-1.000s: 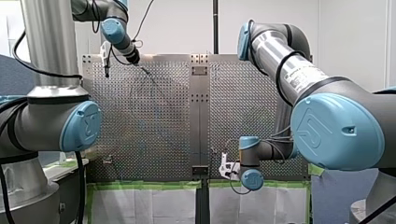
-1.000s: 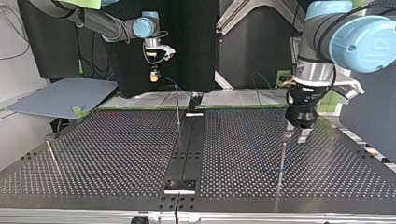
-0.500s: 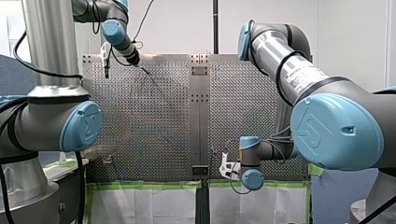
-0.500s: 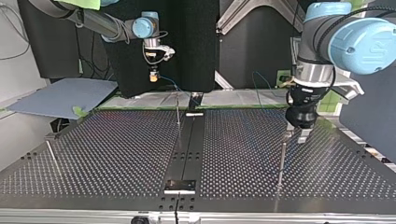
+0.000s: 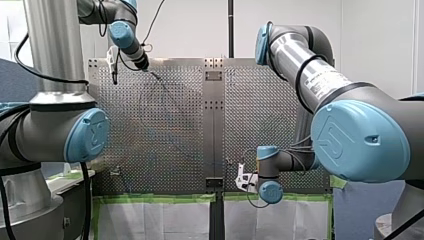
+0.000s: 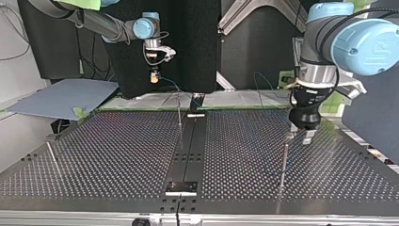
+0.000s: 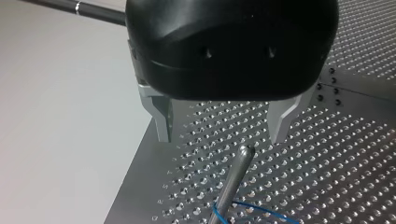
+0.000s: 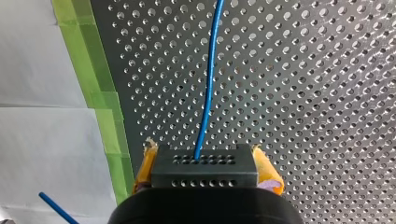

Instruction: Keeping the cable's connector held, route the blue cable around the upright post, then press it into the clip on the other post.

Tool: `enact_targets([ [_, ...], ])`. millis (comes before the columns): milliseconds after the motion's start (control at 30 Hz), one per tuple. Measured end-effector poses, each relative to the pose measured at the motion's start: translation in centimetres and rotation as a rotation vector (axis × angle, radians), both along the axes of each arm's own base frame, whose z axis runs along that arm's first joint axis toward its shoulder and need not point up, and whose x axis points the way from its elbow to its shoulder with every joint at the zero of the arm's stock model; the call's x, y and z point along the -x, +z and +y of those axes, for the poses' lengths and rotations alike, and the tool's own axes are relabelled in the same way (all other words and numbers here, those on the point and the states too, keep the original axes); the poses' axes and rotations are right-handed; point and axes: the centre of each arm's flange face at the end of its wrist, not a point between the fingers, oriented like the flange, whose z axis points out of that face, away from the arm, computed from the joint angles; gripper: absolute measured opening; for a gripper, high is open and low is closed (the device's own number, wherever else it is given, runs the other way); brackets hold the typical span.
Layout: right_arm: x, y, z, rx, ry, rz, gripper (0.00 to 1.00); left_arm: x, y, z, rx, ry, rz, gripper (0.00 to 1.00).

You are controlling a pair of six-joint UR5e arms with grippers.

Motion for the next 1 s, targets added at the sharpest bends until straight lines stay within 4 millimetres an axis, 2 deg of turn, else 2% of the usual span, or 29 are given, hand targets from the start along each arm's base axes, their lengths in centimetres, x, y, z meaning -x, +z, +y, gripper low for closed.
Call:
enact_targets([
  [333,0.01,0.0,-0.01,0.0,-0.001,0.001,0.0,-0.41,-0.5,0.11,0.082,0.02,0.011,1.0],
  [1000,0.01,-0.02,0.02,-0.001,0.0,0.004,0.0,-0.46,-0.57,0.1,0.094,0.022,0.012,1.0],
])
